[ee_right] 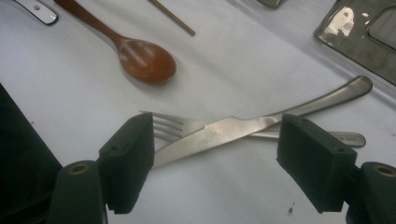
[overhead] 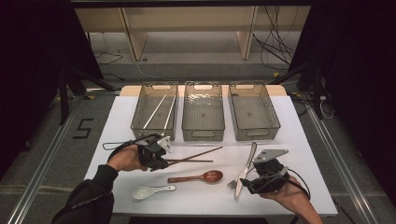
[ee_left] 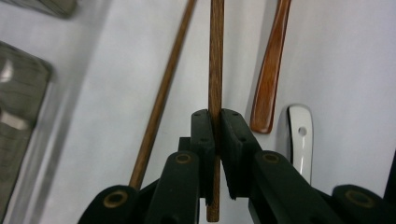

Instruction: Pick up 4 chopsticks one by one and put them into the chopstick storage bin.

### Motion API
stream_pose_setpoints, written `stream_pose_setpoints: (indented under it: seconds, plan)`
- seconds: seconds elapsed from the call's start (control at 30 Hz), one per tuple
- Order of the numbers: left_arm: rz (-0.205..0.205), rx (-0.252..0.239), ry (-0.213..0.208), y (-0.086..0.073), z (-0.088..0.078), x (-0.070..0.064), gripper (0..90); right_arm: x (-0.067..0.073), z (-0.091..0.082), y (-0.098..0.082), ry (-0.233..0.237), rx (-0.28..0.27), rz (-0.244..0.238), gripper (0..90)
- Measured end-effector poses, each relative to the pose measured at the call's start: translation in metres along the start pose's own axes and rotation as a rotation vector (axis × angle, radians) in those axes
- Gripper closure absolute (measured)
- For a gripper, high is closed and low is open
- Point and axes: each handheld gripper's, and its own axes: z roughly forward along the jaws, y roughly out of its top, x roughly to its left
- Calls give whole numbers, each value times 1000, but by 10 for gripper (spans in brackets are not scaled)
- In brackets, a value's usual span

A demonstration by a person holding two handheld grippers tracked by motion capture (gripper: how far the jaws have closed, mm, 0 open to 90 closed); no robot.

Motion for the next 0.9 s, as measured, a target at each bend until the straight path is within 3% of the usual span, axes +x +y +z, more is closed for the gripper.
stream_pose_setpoints:
  seconds: [0.23, 0.47, 0.7, 0.9]
  plan:
    - [-142, -155, 2, 4, -20, 6, 832, -1, -1, 0, -4, -7, 7, 283]
    - [-250, -230, 58, -1, -32, 16, 832, -1, -1, 0, -5, -6, 8, 283]
    - [-310, -258, 102, -6, -43, 27, 832, -2, 0, 0, -4, -8, 9, 283]
    - [-352, -282, 166, -10, -52, 39, 832, -2, -1, 0, -8, -9, 13, 283]
